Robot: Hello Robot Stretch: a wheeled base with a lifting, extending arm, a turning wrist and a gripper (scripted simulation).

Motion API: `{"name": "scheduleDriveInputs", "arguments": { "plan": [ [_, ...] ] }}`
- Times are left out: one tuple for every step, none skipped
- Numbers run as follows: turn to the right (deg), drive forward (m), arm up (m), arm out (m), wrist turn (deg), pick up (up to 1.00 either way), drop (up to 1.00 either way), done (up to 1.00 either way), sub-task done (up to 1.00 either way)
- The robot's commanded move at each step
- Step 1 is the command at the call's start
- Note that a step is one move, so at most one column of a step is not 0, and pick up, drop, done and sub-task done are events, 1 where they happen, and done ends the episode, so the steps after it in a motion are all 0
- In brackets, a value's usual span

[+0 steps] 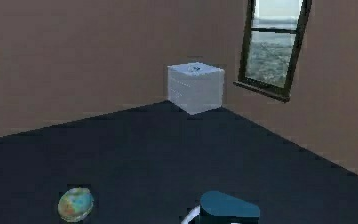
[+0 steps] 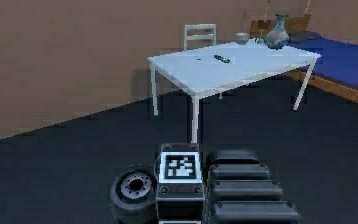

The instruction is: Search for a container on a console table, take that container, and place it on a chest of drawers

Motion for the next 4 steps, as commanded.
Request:
{"name": "scheduleDriveInputs", "arguments": {
  "plan": [
    [0.0,1.00,0.00,0.00,0.0,0.00,0.00,0.00,0.00],
    [-6.0,0.00,0.00,0.00,0.0,0.00,0.00,0.00,0.00],
    [0.0,0.30,0.00,0.00,0.0,0.00,0.00,0.00,0.00],
    [-6.0,0.00,0.00,0.00,0.0,0.00,0.00,0.00,0.00]
  ]
}}
